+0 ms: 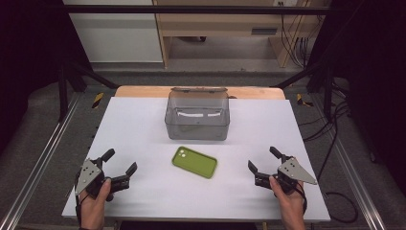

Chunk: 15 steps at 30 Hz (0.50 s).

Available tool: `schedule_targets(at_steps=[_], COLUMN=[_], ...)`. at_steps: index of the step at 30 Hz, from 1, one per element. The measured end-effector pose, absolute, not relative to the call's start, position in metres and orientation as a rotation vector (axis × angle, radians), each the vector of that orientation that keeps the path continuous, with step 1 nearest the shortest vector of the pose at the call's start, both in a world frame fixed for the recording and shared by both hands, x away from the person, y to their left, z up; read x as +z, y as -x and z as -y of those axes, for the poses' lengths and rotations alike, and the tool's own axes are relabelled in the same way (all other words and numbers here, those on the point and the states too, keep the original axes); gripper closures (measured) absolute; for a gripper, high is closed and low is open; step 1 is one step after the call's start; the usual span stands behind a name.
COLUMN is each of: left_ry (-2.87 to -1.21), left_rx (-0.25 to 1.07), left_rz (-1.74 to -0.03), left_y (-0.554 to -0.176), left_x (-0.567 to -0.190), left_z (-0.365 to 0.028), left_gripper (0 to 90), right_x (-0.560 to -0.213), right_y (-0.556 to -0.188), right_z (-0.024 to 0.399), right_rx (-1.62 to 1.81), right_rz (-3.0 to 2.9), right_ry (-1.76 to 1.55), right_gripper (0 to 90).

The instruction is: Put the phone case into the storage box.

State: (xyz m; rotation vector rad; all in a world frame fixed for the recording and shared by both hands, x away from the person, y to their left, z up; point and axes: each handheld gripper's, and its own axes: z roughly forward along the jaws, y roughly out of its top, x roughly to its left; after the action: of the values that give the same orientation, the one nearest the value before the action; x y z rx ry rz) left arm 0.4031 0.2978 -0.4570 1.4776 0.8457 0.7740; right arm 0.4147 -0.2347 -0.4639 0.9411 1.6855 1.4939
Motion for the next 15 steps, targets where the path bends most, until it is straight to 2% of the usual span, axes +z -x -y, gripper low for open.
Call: schedule_targets(at_steps=[15], left_ry=[-1.488], left_rx=[0.782], left_rz=[-0.868], left_y=[-0.404], left_x=[-0.459], left_z=[-0.294], left_gripper=[3.4], right_x=[-0.465], right_y=[-0.419], right_z=[0.222], right_rx=[1.418], right_rz=[-1.773], right_ry=[-1.044], right_gripper=[4.2])
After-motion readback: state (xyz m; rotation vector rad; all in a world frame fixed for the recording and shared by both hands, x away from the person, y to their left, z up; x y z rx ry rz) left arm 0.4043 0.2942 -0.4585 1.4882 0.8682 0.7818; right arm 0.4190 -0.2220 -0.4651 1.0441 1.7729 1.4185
